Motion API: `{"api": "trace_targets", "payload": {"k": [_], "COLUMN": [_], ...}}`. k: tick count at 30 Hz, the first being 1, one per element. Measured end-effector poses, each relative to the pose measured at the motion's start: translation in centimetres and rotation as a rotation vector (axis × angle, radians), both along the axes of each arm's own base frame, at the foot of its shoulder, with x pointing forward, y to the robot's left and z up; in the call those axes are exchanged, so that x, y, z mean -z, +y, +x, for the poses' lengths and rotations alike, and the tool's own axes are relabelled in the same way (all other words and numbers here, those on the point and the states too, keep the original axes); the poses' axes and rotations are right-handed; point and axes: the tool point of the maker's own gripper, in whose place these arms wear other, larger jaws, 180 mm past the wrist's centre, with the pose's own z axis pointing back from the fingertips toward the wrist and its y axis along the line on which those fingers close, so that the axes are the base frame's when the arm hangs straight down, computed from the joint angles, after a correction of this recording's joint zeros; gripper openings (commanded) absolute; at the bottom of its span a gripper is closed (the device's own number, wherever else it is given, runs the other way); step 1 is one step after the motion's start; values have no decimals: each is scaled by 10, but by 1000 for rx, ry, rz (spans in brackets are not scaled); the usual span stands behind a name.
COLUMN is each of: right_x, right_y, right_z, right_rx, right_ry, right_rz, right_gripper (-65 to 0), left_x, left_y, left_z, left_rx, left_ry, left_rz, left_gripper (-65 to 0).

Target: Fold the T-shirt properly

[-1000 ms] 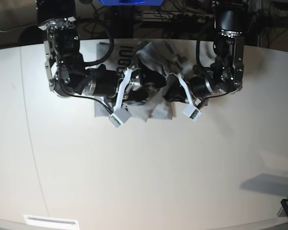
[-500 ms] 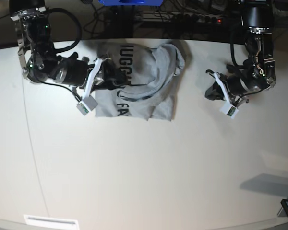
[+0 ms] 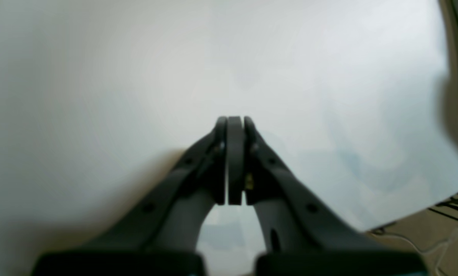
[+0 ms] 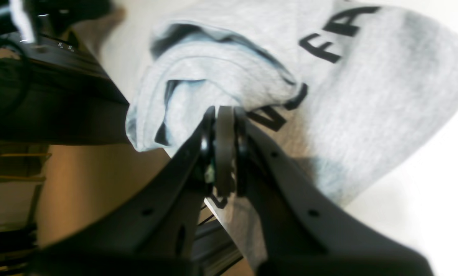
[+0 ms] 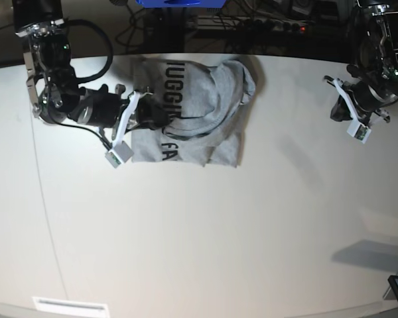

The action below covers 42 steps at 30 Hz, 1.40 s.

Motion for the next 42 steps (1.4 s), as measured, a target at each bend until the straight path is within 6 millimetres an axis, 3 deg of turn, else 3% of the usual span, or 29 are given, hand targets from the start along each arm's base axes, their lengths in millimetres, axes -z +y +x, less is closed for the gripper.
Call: {"api": "trace_targets", "payload": {"k": [4,8,17,23,27,31,36,42], "right_x": [14,29,42,37,36,45,38,35], "right_y": [-5,0,0,1,13,40,70,81], "right_z": [9,5,4,12,17,4,3,4], "right_rx": [23,35,52,50,51,-43,-115,-164], "right_ry": [38,100,150,130,142,173,126,105], "right_rz": [-12,2,6,8,41,35,55,48], "right_gripper": [-646,-646,-646,-646,-646,-646,-646,-646], "left_x": [1,4,7,8,8,8,10,12], "left_y": [4,1,-4,-6,-6,-7,-10,-12], "left_z": [-9,-13,-14,-13,-13,-13,-14,-15], "left_rx": [-13,-17,-23,-19,-19,-19,-33,-31], "left_ry": [13,21,20,20,20,19,17,20], "left_rz": [6,-5,-22,-26,-26,-28,-44,-48], "left_gripper": [-647,-647,-647,-647,-647,-647,-647,-647]}}
